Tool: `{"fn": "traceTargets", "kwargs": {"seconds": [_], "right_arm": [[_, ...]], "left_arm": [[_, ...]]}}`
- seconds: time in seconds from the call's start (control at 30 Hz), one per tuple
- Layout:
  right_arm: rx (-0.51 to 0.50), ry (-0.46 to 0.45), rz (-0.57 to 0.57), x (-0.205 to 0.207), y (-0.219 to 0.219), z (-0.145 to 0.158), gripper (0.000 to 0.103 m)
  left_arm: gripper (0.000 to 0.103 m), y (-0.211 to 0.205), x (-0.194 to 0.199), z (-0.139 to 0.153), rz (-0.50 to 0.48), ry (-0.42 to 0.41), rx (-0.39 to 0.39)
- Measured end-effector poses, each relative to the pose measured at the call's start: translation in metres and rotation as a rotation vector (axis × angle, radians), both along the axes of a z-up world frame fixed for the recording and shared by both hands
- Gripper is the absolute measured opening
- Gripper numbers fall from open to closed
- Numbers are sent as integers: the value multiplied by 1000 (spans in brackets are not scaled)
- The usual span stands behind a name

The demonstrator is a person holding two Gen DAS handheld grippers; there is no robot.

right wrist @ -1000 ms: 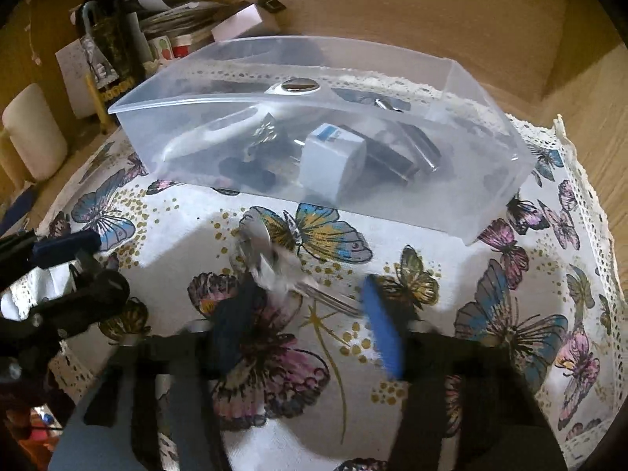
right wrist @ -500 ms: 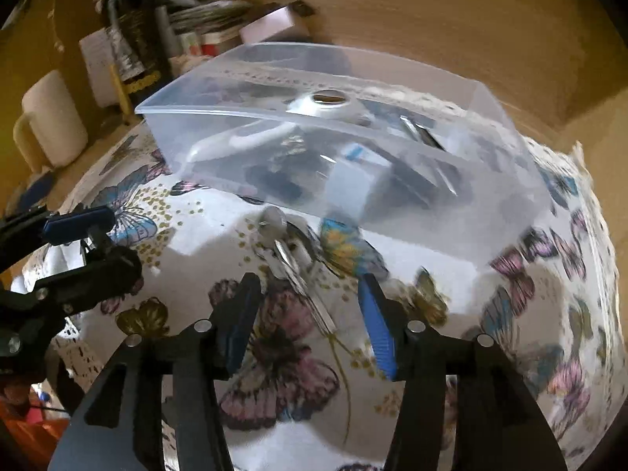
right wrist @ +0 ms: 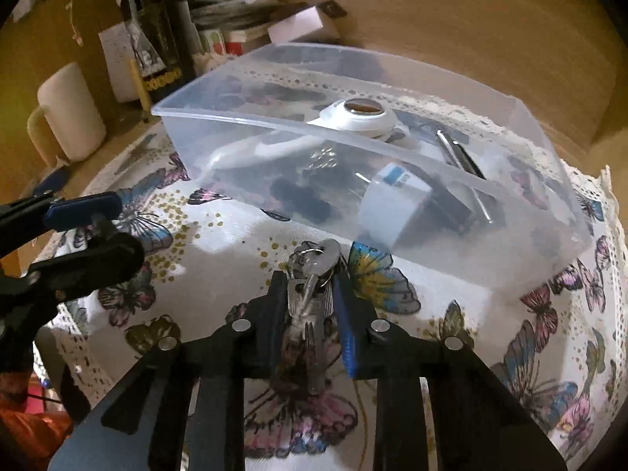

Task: Organize rigid objects
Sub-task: 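Grasp the keys with the right tool while the left tool grasps a black clip, then drop the keys into the clear box with the right tool while the left tool releases the clip inside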

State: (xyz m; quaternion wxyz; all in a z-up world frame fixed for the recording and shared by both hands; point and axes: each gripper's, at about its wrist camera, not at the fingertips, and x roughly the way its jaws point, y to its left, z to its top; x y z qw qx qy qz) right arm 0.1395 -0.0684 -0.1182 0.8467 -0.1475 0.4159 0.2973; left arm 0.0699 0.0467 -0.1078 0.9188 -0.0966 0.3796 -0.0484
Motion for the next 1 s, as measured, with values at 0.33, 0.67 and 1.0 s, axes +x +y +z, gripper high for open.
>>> {"fn": "traceTargets", "kwargs": {"seconds": [0.33,0.67,1.0], "right_arm": [[78,-152,-37,-31,-25,46,22],[148,-284,-76,-23,-41,93,22],[164,-330,-126,17,-47,111,22]], "left_arm": [[60,-10,4,29,2,-83,37],[60,-9,29,64,1,-171,77],[60,-7,77,70,-21,-164,83]]}}
